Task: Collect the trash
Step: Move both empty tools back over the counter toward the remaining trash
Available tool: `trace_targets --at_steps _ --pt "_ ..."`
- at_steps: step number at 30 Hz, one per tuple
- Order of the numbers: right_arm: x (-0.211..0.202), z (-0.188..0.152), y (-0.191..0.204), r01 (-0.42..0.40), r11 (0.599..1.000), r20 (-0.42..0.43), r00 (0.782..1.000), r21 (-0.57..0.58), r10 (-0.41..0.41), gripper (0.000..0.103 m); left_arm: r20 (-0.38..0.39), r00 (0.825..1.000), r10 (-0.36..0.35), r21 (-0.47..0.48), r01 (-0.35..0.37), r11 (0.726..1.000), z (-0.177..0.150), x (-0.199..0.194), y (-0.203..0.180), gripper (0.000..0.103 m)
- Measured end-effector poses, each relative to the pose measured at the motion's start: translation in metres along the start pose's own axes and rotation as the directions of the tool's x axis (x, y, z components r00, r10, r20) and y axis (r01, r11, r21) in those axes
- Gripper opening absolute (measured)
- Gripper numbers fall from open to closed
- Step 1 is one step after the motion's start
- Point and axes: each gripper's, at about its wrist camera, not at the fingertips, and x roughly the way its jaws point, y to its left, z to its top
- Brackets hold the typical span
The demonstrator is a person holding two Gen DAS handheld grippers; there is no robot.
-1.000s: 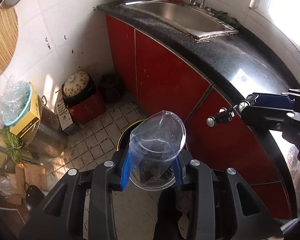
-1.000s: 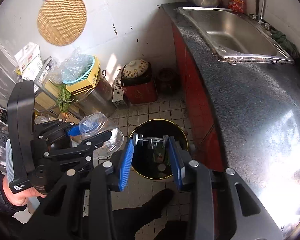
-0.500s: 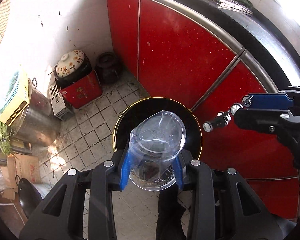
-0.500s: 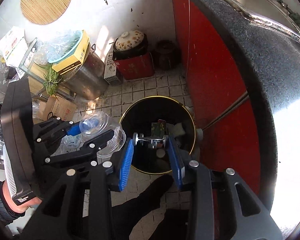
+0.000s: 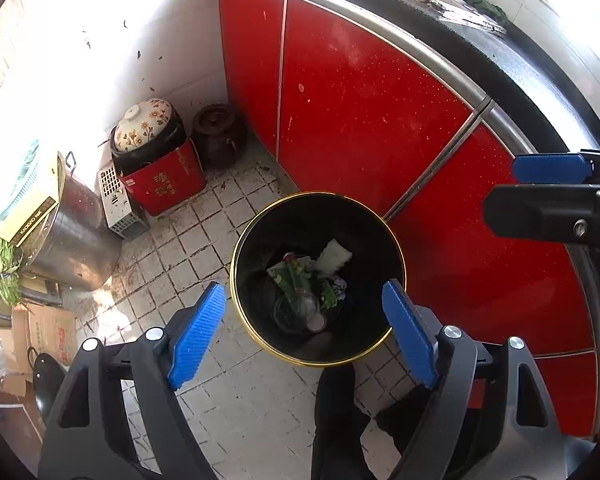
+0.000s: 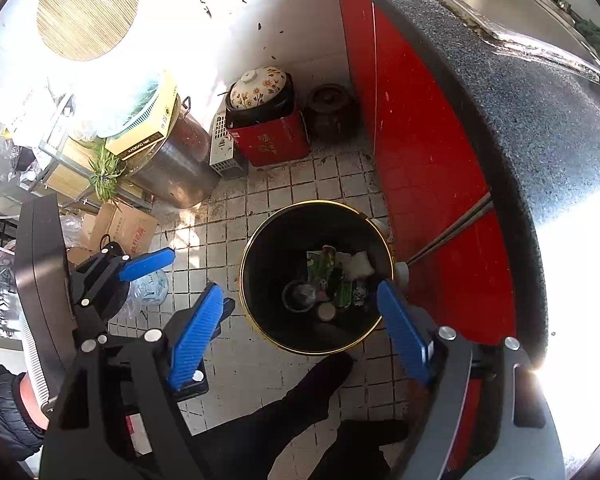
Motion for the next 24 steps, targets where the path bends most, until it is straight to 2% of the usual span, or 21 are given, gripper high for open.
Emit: trace_targets --at_steps 5,9,12,14,17,20,24 --pt "-0.022 -0.001 0.000 -0.001 1.000 0.034 0.999 0.018 0.001 0.077 0.009 1.000 0.014 0.016 -0.015 1.000 0.001 -0.017 -0.003 0.080" --pt "-0.064 -0.008 -0.008 0.001 0.999 0.095 0.995 0.054 -0.006 0.078 0.028 0.999 0.042 0.089 -0.045 0.995 0.012 -0.042 -0.016 0.089" --pt "-0.105 -0.021 -0.025 0.026 0.994 0.161 0.986 0.105 -0.043 0.087 0.055 0.997 0.045 0.138 -0.052 0.989 0.026 -0.065 -0.030 0.097" --pt "-0.134 -0.033 -0.043 0.040 0.987 0.197 0.978 0.153 -0.071 0.090 0.063 0.998 0.021 0.157 -0.031 0.987 0.040 -0.081 -0.046 0.097" --pt "-0.179 -0.061 -0.076 0.101 0.961 0.241 0.956 0.257 -0.165 0.091 0.077 0.996 -0.047 0.205 0.031 0.978 0.062 -0.100 -0.081 0.097" --pt "-0.224 -0.100 -0.112 0.145 0.911 0.277 0.924 0.385 -0.264 0.091 0.093 0.987 -0.127 0.297 0.095 0.950 0.082 -0.116 -0.134 0.097" --pt "-0.280 -0.157 -0.159 0.218 0.806 0.267 0.869 0.551 -0.417 0.091 0.090 0.957 -0.276 0.459 0.206 0.864 0.098 -0.137 -0.226 0.097"
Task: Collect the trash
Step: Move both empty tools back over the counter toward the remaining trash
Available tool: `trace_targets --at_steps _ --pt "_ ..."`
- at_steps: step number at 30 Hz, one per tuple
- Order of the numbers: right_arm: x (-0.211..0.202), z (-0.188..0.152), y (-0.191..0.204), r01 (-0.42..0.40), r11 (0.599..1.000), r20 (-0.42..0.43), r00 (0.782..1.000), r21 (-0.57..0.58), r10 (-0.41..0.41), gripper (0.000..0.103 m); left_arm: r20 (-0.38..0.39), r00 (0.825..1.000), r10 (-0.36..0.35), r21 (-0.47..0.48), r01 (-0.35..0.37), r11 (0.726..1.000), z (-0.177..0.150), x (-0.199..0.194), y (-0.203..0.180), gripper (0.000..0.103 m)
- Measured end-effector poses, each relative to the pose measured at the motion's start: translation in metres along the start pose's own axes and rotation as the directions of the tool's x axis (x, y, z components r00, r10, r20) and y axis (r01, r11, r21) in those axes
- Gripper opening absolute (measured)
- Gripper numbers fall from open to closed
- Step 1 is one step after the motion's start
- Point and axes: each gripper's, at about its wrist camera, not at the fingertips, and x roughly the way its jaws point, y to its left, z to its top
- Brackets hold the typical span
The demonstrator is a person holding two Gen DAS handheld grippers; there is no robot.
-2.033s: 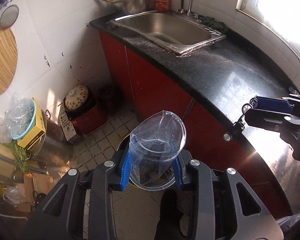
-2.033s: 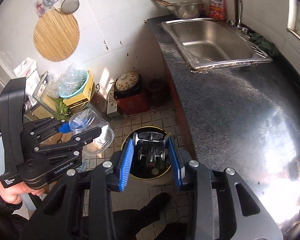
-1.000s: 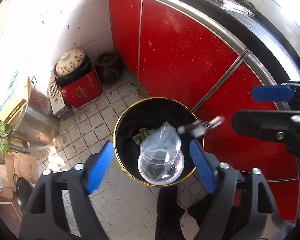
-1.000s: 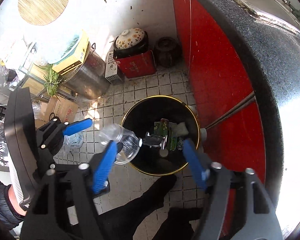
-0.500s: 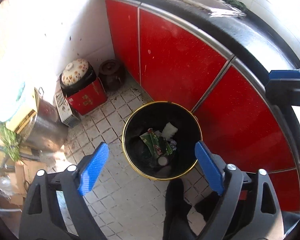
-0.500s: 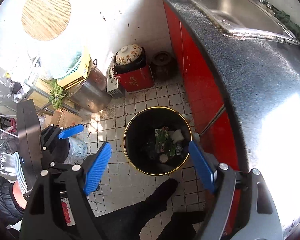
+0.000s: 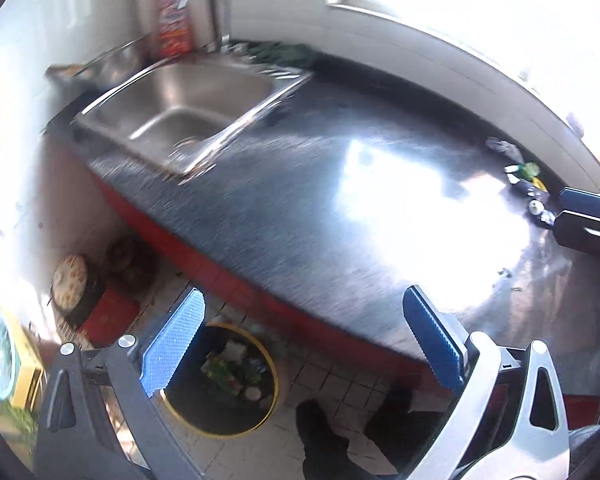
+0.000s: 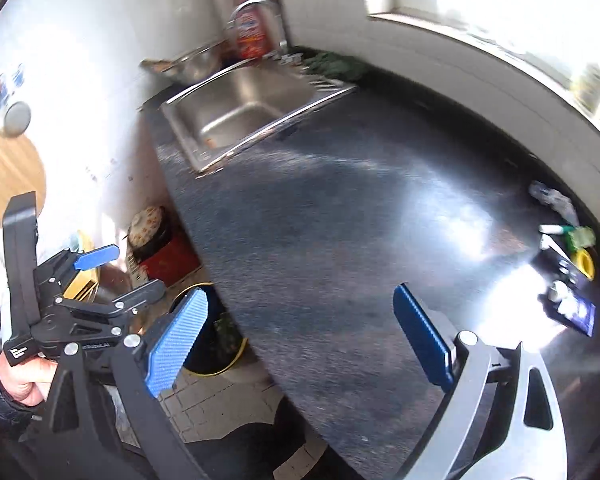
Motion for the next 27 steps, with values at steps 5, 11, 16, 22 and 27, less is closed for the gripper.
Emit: trace_targets --at_steps 5,11,16,22,27 --pt "-0.048 -0.026 -0.101 0.158 0.965 0.049 0.984 0.208 -0.172 0.091 0.018 0.987 -0.161 0.217 0.154 0.964 0.044 0.009 -0.113 0.097" --pt "-0.099 -0.072 -0.197 0.224 0.884 0.062 0.960 0.410 -0.272 0.091 -0.036 0.962 -0.270 0.419 0.260 0.870 0.053 0.022 -0.221 0.097" --pt "-0.118 -0.099 -0.233 0.240 0.855 0.057 0.953 0.460 -0.298 0.091 -0.068 0.945 -0.319 0.509 0.308 0.804 0.058 0.027 -0.271 0.097" --pt "-0.122 -0.103 -0.256 0.233 0.852 0.060 0.954 0.470 -0.293 0.091 -0.079 0.942 -0.327 0.549 0.315 0.774 0.071 0.036 -0.295 0.097" --pt "-0.117 -0.095 -0.270 0.219 0.865 0.061 0.960 0.453 -0.275 0.091 -0.097 0.941 -0.325 0.560 0.322 0.763 0.080 0.053 -0.308 0.096"
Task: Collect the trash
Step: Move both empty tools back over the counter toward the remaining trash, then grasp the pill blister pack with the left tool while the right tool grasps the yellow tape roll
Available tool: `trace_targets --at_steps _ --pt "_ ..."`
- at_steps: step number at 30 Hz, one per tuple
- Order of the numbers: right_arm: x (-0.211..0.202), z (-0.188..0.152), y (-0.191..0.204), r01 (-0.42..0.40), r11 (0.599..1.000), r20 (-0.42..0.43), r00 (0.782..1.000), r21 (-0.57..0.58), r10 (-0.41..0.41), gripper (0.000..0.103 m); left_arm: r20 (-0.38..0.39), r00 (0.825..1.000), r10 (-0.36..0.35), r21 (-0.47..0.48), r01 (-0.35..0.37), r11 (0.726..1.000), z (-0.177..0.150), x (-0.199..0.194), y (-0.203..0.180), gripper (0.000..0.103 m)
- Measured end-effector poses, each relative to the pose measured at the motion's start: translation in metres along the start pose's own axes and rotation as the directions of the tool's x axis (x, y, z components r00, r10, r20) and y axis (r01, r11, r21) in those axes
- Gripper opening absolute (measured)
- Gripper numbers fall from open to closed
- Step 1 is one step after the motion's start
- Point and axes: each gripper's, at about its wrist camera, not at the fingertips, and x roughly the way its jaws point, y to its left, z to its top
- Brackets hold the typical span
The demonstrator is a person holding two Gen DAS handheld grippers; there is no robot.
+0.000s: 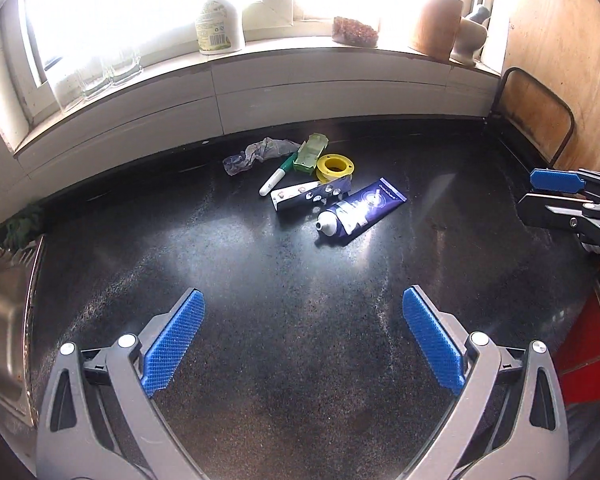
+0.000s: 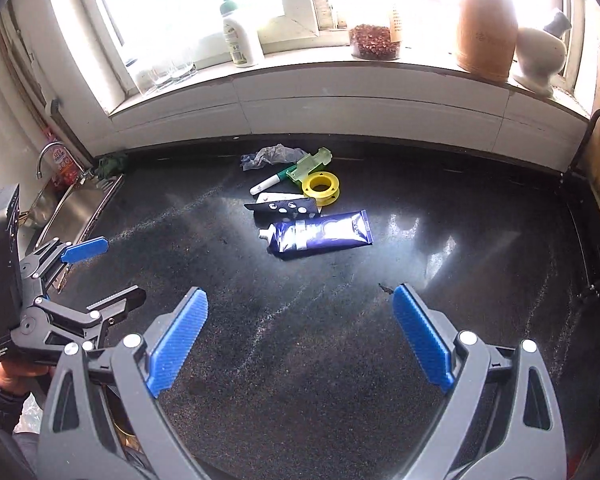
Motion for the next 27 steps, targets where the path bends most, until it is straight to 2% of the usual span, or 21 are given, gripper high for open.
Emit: trace_targets --at_steps 7,11,18,27 --pt "0.020 0.022 -0.015 -0.016 1.000 -0.023 1.000 -0.015 0.016 0.091 -0.010 1.000 -0.012 0.041 0.012 0.999 0.028 0.035 0.002 0.096" --pt "0.041 0.039 -0.026 -0.024 0.999 -0.041 0.999 -0.024 0.023 0.091 0.003 0.999 -0.046 0.071 0.045 0.996 0.050 0.059 0.001 0.096" --pt "0.106 0.074 -0.038 -0.054 0.997 -0.106 0.993 -0.055 0.048 0.091 -0.018 0.997 -0.079 0.195 0.081 0.977 0.078 0.116 -0.009 0.096" --pt "0.200 0.113 -0.044 -0.078 0.990 -0.217 0.975 -0.120 0.051 0.091 -0.107 0.980 -0.170 0.251 0.192 0.949 0.096 0.191 -0.004 0.088"
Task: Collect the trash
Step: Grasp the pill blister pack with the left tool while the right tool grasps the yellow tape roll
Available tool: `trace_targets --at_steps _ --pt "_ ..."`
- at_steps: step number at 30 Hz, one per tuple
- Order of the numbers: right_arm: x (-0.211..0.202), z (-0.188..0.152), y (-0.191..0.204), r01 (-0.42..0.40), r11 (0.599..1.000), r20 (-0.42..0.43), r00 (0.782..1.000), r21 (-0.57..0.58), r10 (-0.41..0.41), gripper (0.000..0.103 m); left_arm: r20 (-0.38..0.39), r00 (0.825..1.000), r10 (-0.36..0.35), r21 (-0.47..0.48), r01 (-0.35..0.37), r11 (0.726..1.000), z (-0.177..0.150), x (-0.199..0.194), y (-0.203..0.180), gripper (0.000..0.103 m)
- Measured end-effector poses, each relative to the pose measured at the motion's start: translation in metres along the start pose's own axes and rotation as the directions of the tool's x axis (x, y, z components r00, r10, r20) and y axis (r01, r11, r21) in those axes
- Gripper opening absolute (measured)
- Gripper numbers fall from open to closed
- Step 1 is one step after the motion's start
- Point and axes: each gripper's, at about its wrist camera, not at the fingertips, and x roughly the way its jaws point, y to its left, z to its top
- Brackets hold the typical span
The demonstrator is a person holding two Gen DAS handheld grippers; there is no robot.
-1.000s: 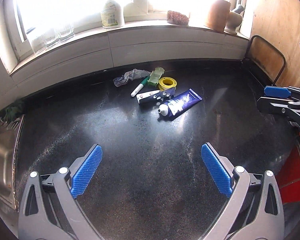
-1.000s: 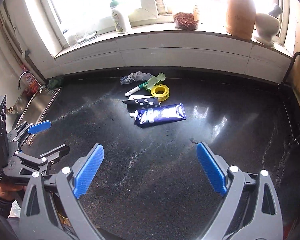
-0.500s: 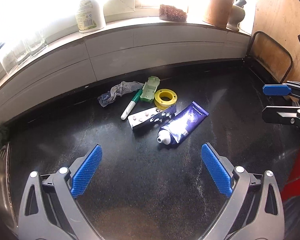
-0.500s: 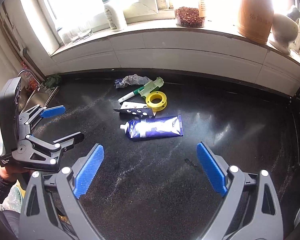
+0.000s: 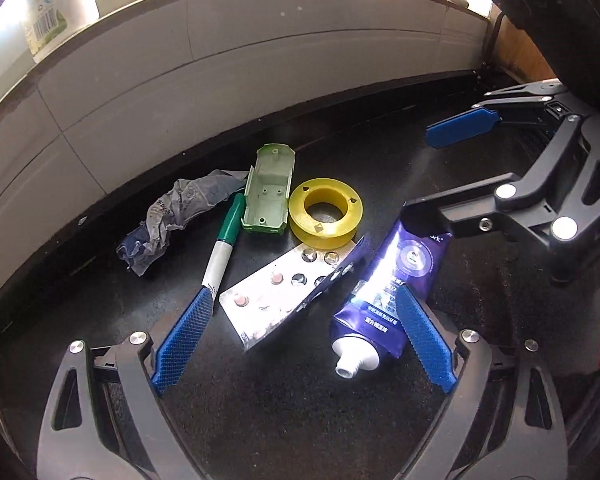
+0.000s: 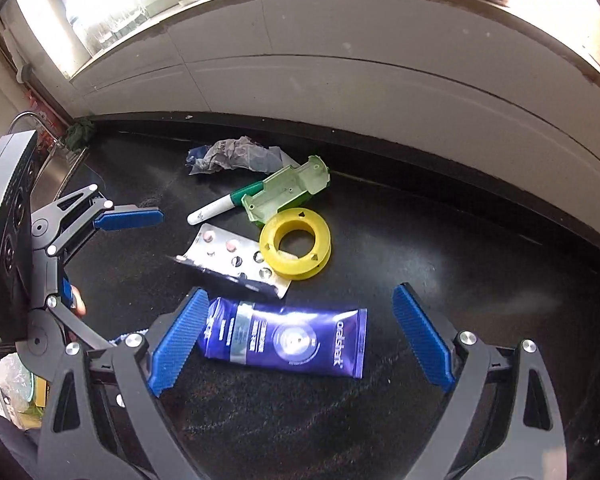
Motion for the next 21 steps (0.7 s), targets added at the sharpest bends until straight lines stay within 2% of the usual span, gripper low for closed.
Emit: trace_targets --at_steps 7,9,13,14,16,21 --pt "0.048 0.027 0.002 -0.030 0.998 -0.091 0.996 -0.059 0.024 0.087 -0.041 0.997 -0.065 0.054 0.067 0.996 0.004 0.034 0.008 0.075" --pt "0.055 0.029 0.003 -0.032 0.997 -0.105 0.994 -0.068 0.025 0.085 -0.048 0.996 -0.079 0.062 0.082 0.995 0.003 0.040 0.008 0.067" --pt "0.067 0.029 0.002 -0.025 0.997 -0.139 0.990 -0.075 0.014 0.066 -0.046 0.995 -0.090 0.064 0.093 0.994 0.002 0.046 0.009 0.056" --pt "0.067 0.028 0.003 -0.016 0.996 -0.129 0.992 -0.086 0.005 0.065 -0.043 0.995 -0.084 0.065 0.087 0.994 0.002 0.047 0.009 0.053" --pt "0.066 0.027 0.006 -0.002 0.995 -0.122 0.992 -0.099 -0.010 0.056 -0.047 0.996 -0.075 0.075 0.078 0.994 0.002 0.046 0.008 0.048" --pt "0.049 0.028 0.006 0.004 0.996 -0.076 0.997 -0.084 -0.011 0.055 -0.056 0.996 -0.067 0.057 0.070 0.996 -0.001 0.039 0.007 0.040"
